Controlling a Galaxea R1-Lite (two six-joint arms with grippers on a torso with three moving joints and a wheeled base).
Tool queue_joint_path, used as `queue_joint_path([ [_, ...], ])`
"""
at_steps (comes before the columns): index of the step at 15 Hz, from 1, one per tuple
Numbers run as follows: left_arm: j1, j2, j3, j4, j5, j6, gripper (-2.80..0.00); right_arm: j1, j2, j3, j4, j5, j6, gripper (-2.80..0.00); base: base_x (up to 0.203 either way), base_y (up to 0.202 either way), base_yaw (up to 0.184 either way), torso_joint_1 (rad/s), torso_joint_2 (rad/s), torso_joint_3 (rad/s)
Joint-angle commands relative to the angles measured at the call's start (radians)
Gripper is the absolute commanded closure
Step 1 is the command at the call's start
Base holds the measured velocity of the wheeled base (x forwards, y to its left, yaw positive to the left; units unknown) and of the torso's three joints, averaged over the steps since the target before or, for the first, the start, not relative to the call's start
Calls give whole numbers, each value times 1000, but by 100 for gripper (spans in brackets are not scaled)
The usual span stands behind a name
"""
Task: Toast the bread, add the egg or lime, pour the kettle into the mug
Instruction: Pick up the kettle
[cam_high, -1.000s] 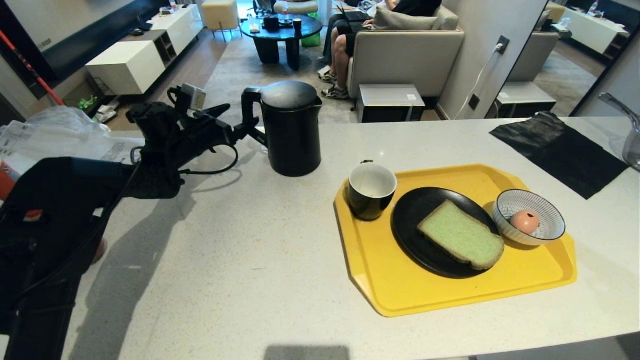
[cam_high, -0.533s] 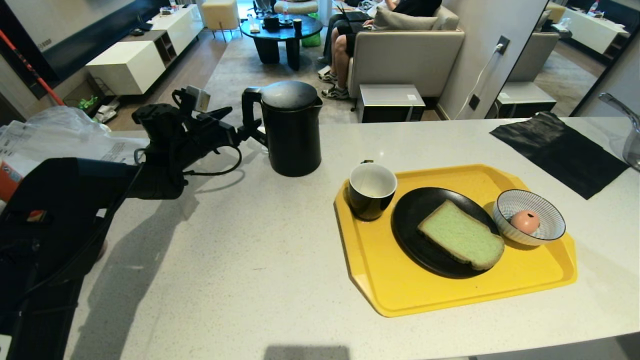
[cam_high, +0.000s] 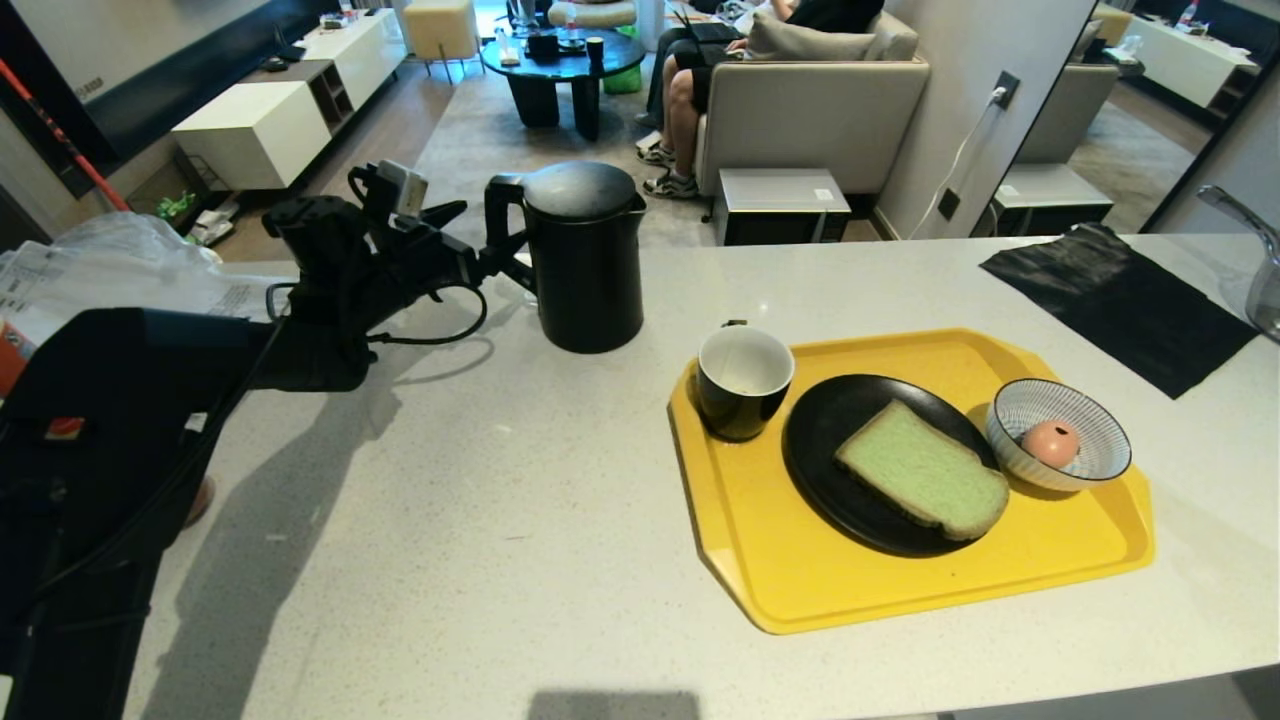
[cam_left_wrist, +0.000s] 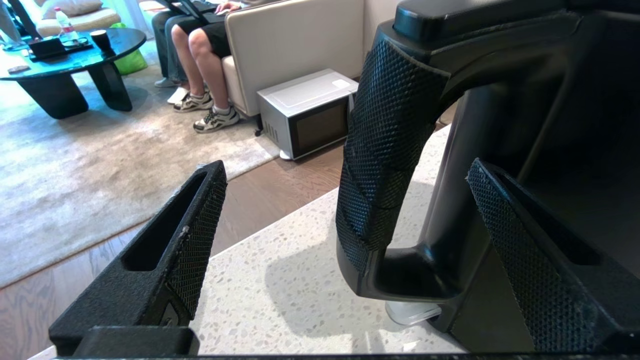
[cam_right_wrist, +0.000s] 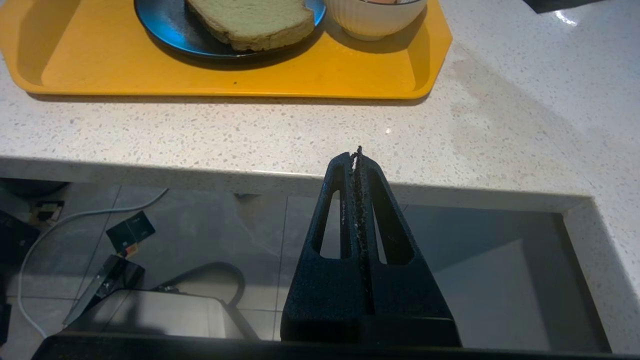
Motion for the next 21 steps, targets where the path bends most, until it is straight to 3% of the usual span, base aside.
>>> queue_joint_path([
  [1, -6, -10, 1, 2, 0, 0, -280, 0, 0, 0, 0, 0, 2, 0, 0, 0, 0, 0, 0, 0],
  [9, 20, -10, 1, 0, 36, -7, -280, 0, 0, 1, 0, 0, -1, 0, 0, 0, 0, 0, 0, 0],
  [21, 22, -12, 1, -11, 32, -12, -280, 0, 0, 0, 0, 0, 2, 0, 0, 0, 0, 0, 0, 0],
])
